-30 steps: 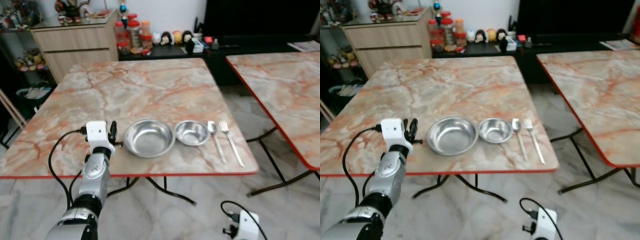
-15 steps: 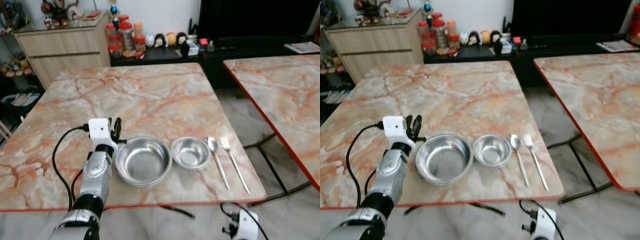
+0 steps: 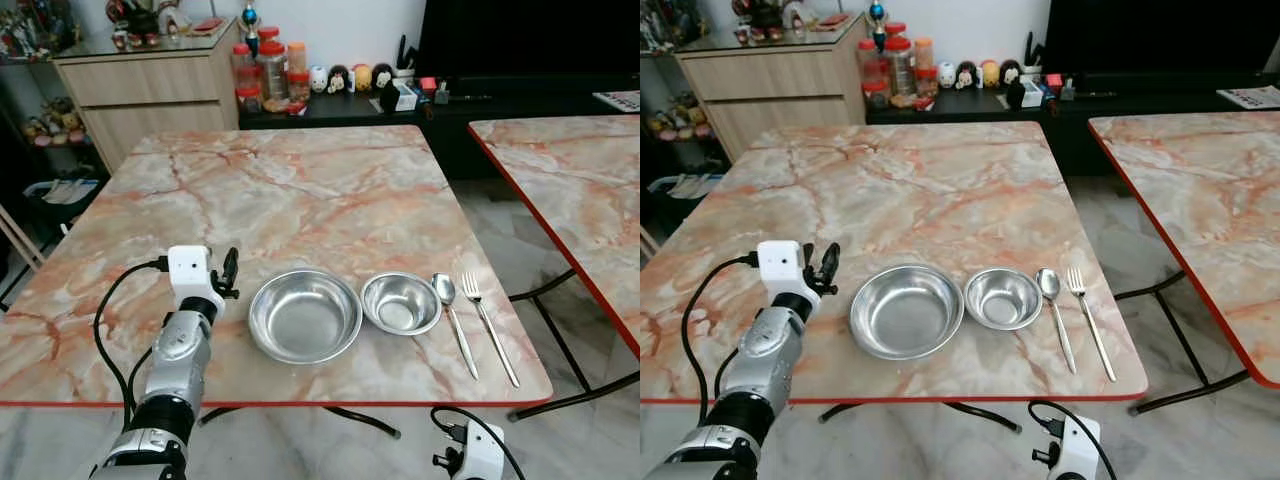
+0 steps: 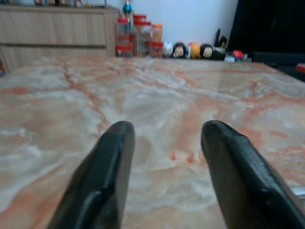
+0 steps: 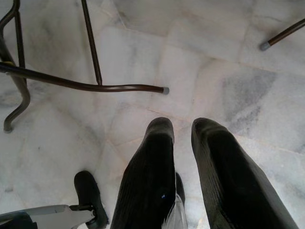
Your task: Setting the table
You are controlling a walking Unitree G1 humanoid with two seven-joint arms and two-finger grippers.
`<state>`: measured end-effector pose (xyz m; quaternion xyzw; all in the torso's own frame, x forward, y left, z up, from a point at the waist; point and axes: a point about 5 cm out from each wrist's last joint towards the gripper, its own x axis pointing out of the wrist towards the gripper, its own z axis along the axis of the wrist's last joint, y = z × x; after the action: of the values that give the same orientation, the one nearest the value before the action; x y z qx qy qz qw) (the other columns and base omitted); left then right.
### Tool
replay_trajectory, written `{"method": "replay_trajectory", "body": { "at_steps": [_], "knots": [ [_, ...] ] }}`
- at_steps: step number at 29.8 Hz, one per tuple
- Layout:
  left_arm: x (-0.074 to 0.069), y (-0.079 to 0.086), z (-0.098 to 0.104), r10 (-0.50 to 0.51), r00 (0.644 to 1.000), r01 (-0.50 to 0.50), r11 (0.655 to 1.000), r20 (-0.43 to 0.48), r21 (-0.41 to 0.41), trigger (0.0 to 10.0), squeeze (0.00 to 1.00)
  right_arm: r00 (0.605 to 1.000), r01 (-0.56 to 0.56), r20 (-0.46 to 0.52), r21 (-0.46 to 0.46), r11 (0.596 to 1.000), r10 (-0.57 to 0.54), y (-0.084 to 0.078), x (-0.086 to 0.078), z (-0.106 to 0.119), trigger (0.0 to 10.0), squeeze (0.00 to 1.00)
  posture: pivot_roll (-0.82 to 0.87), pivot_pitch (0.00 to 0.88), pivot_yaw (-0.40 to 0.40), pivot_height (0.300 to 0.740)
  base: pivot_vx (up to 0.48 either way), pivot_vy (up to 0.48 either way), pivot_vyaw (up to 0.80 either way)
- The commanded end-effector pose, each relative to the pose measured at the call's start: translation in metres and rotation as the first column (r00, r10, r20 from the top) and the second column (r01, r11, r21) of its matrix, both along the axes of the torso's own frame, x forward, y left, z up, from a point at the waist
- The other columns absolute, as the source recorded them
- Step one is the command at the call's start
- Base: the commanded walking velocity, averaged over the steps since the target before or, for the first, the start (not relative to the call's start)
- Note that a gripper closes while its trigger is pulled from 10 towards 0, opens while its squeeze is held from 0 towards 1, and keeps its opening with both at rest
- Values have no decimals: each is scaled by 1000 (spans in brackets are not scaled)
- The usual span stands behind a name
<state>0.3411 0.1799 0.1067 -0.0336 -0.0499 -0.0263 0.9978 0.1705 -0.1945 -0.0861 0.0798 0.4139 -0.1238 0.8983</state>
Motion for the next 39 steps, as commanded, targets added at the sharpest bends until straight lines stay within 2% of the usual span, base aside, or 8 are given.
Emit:
{"method": "replay_trajectory", "body": {
  "at_steps": [1,11,16,17,18,19,20,39],
  "knots": [
    [2,4,5,-4,1000,4,1000,-5,3,10000,1000,1000,-4,6,4,1000,4,2,3,1,10000,0,-28,0,35,740,0,0,0],
    [4,2,27,-199,977,201,979,-76,21,10000,1000,1000,-3,-2,8,1000,3,3,1,0,10000,0,-17,0,34,740,0,0,0],
    [-6,-10,22,-348,920,357,934,-180,15,10000,1000,1000,-9,-3,8,1000,9,5,2,0,10000,0,-15,0,37,740,0,0,0],
    [-12,-15,19,-409,886,424,905,-217,29,10000,1000,1000,-8,-4,10,1000,8,5,2,0,10000,0,-14,0,37,740,0,0,0],
    [-16,-16,16,-437,866,461,886,-244,49,10000,475,1000,-7,-5,10,1000,7,5,2,0,10000,0,-13,0,38,740,0,0,0],
    [-16,-16,16,-437,866,461,886,-244,49,10000,475,1000,-7,-5,10,1000,7,5,2,0,10000,0,-13,0,38,740,0,0,0],
    [-21,-16,11,-451,846,486,872,-284,64,10000,0,1000,-6,-6,11,1000,6,5,1,0,10000,0,-11,0,39,740,0,0,0],
    [-25,-21,-2,-436,774,531,842,-459,96,10000,0,1000,-8,-12,11,1000,8,5,-1,-1,10000,0,-24,0,47,740,0,0,0]
  ]
}}
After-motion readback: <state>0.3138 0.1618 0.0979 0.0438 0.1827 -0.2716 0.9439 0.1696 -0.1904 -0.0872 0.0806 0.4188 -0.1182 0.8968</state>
